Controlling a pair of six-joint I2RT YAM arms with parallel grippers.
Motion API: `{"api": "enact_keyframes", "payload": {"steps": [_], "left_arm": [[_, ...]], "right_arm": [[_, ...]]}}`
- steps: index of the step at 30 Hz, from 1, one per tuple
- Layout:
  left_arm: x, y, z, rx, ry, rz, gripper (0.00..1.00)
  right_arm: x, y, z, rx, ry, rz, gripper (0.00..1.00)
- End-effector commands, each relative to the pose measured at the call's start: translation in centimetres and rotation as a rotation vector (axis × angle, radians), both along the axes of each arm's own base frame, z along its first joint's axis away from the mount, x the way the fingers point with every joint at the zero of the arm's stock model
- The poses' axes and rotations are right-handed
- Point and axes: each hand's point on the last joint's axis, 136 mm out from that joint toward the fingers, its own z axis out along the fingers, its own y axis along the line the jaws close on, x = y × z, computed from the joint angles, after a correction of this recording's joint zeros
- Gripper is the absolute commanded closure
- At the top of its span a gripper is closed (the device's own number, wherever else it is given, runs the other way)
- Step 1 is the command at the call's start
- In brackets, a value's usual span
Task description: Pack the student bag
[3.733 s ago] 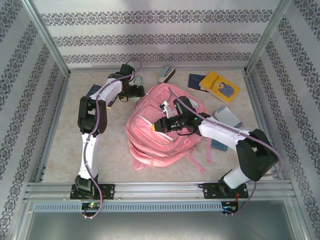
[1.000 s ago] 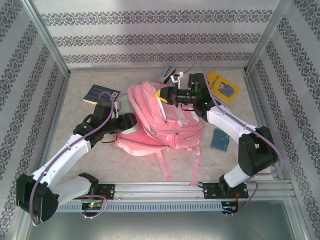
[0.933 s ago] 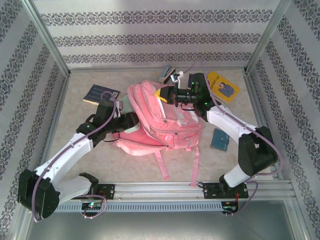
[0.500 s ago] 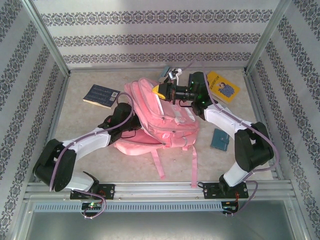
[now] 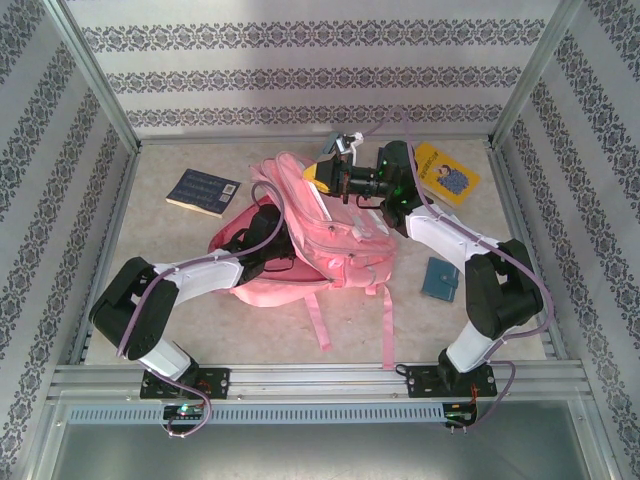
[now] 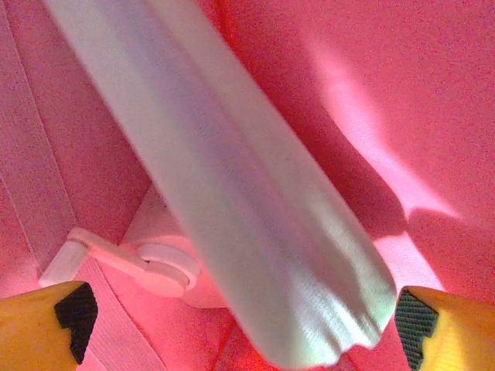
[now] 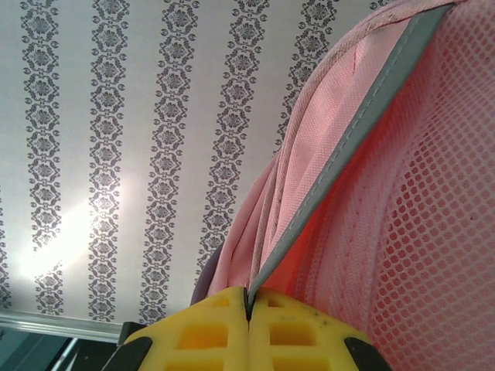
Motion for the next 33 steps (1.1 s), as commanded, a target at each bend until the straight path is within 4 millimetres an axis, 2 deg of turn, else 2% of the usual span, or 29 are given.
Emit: {"api": "enact_keyframes", "payload": {"steps": [1,7,13,17,20,23,27,30,33], "left_arm": [[-0.1,-0.4,2.0,0.014,-0.052,-0.013,0.00],[-1.5,0.9,3.7,0.085,-0.101,-0.024,0.00],[-4.6,4.5,5.1,0.226,-0.136,-0.029,0.00],[-6.6,7.0,5.4,0.313,-0.133,-0.019,0.00],[-7.3,9.9,6.3,0.421,-0.147,0.046,0.00],[-7.4,12.1,7.9,0.526,-0.159,0.092,0.00],[-6.7,13.1,10.4,0.647,-0.182,0.086,0.00],[-5.6,12.6,12.1,0.678,-0.217,0.073,0.00],[-4.5,11.6,12.8,0.704,-0.223,0.038,0.00]], "right_arm": [[-2.3,-0.2,6.5,0.100,-0.240,0.048,1.00],[-2.1,-1.2,5.5,0.068,-0.243,0.016,1.00],[-2.6,-2.1,3.5,-0.028,-0.254,0.000,1.00],[-3.1,-2.4,1.1,-0.141,-0.270,-0.012,1.00],[-3.6,-2.8,-1.1,-0.231,-0.261,-0.017,1.00],[-4.1,-3.6,-3.5,-0.363,-0.276,-0.045,1.00],[-5.0,-3.6,-6.4,-0.500,-0.286,-0.044,1.00],[-5.3,-3.5,-8.7,-0.565,-0.263,-0.039,1.00],[-5.2,-3.3,-10.4,-0.589,-0.244,-0.053,1.00]]}}
